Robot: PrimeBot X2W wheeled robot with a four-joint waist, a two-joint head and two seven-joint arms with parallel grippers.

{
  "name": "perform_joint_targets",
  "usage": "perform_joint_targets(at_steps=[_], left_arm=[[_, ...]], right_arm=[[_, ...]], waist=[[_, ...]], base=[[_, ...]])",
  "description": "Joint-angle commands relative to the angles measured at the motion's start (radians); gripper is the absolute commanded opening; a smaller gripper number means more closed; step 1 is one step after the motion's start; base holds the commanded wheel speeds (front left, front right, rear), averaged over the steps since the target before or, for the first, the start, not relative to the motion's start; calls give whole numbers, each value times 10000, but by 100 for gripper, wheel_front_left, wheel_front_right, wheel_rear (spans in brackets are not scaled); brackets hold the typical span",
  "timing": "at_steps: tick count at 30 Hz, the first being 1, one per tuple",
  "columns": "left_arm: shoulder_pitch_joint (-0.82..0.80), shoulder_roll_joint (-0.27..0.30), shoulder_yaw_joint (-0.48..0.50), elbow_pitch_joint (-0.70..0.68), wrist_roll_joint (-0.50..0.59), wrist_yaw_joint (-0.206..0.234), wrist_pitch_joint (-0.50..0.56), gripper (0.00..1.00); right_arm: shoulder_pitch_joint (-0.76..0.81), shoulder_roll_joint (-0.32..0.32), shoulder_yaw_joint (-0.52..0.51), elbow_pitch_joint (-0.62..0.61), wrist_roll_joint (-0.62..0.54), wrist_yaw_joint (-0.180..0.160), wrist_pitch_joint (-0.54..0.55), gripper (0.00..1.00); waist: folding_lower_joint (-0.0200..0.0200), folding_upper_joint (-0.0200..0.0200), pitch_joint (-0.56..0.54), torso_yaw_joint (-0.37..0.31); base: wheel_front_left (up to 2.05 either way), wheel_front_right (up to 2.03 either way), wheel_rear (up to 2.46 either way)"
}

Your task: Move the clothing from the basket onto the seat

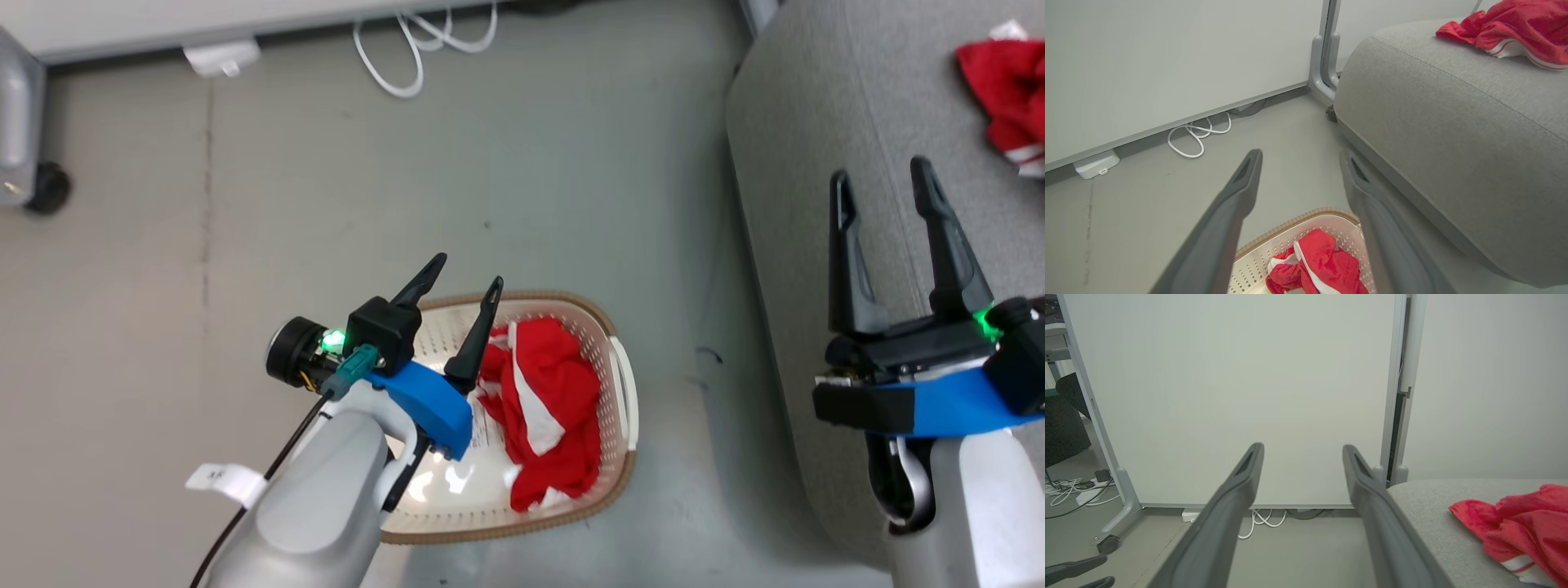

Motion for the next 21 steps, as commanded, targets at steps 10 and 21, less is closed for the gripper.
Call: perform_joint_targets(at_steps=[10,21], left_arm=[[-1865,236,-1890,2829,-1127,-6,1,100],[-3104,393,-3729,4022,-2644,-7,734,100]], right_arm=[[-1141,9,233,-367,0,5,2,100],[-1705,30,416,-746,18,5,2,100]], waist=[[-2,-1,2505,-1100],[-2,-1,4103,-1575]], base=[[0,0,0],[0,0,0]])
